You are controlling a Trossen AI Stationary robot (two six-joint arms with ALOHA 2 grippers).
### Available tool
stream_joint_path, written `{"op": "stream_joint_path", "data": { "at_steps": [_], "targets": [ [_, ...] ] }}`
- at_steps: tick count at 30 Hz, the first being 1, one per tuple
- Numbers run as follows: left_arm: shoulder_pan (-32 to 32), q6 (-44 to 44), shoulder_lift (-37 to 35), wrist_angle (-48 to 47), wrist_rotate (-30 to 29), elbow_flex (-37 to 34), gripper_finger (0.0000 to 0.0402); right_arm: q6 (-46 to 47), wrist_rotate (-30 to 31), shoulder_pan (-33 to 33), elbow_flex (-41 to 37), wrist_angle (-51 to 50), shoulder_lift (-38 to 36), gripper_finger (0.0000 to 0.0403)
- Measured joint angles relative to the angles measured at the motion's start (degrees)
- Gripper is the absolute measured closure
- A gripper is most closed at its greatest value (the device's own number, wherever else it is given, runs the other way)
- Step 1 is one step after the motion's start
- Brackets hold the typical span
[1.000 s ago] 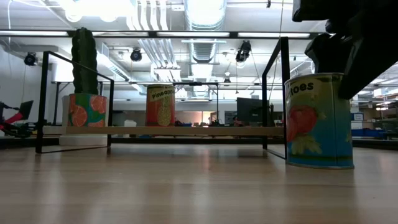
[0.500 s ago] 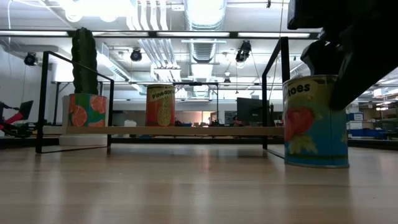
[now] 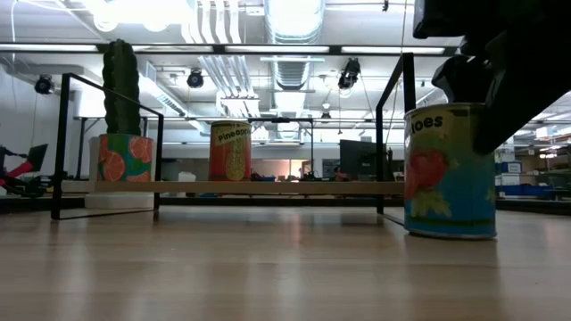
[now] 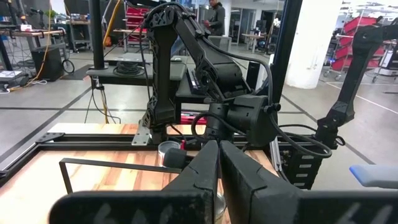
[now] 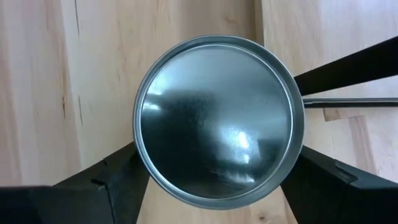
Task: Pick and place cans onto a shelf
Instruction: Put the canned tomatoes on the shelf
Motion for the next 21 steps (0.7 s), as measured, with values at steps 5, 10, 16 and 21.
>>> {"op": "stream_joint_path", "data": {
  "at_steps": [5, 10, 16, 21],
  "targets": [
    [0.0, 0.0, 0.0, 0.0, 0.0, 0.0, 0.0402, -0.2, -2.3, 0.0, 1.1, 1.0, -0.4, 0.0108],
    [0.0, 0.0, 0.0, 0.0, 0.0, 0.0, 0.0402, 0.4, -4.2, 0.0, 4.7, 0.8, -0.4, 0.0108],
    [0.0, 2.2, -0.6, -0.2, 0.0, 0.0, 0.0402, 0.4, -4.1, 0.0, 9.3, 0.6, -0.3, 0.0108],
    [0.0, 3.0, -1.9, -0.4, 0.0, 0.0, 0.0402, -1.9, -3.8, 0.0, 12.9, 0.8, 0.1, 0.0108]
  ]
}}
